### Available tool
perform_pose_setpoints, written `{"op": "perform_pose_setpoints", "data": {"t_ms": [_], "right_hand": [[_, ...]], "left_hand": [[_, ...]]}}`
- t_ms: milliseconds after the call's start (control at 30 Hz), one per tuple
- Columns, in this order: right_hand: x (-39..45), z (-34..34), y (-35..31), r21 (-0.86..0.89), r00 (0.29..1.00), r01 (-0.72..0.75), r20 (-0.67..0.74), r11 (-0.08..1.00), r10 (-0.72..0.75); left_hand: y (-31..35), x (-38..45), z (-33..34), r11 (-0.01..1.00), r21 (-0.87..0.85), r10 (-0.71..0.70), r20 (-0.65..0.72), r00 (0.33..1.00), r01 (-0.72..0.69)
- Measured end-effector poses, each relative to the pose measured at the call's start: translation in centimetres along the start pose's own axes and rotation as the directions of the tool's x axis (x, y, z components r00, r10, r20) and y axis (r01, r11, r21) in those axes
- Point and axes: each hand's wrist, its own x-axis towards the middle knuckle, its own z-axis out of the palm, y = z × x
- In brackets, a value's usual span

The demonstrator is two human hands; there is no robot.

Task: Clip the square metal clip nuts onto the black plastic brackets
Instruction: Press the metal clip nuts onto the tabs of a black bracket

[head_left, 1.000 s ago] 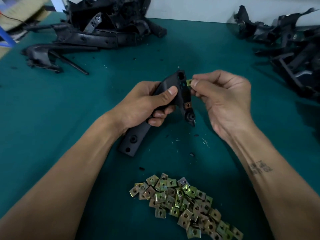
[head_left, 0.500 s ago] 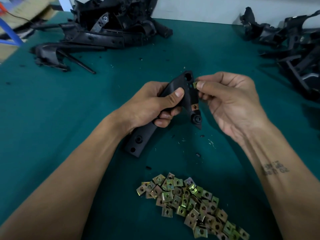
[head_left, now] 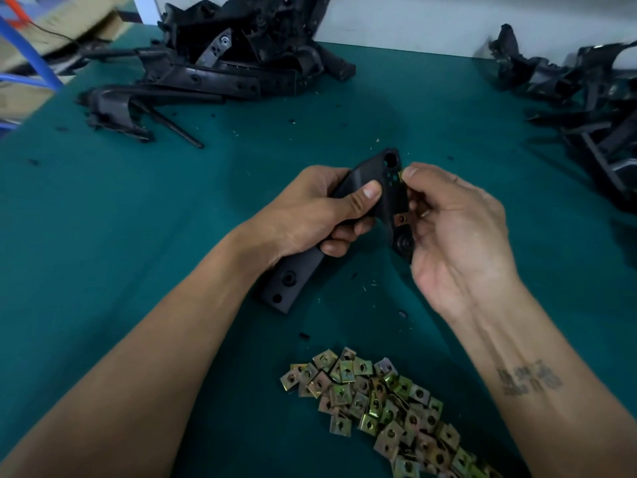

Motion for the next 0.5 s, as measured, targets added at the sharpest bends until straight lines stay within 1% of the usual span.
{"op": "perform_pose_setpoints", "data": {"t_ms": [67, 133, 233, 333, 500], "right_hand": [[-0.28, 0.24, 0.34, 0.02, 0.999, 0.033, 0.021, 0.999, -0.033], [-0.45, 0.09, 0.31, 0.047, 0.995, 0.069, 0.075, 0.996, -0.073], [-0.45, -0.1, -0.06, 0.086, 0.984, 0.046, 0.169, 0.995, -0.06], [-0.34, -0.08, 0.16, 0.093, 0.99, 0.007, 0.138, 0.996, -0.02], [-0.27, 0.18, 0.64, 0.116, 1.0, 0.011, 0.016, 0.993, -0.013]], "left_hand": [[0.03, -0.03, -0.07, 1.0, -0.004, 0.012, 0.003, 1.0, -0.012], [0.11, -0.12, -0.1, 1.0, -0.017, 0.026, 0.016, 1.0, -0.026], [0.12, -0.14, 0.0, 0.999, -0.04, 0.038, 0.035, 0.999, -0.036], [0.05, -0.07, 0.08, 0.998, -0.048, 0.045, 0.034, 0.998, -0.043], [-0.09, 0.04, 0.17, 0.998, -0.043, 0.035, 0.014, 0.999, -0.034]]}}
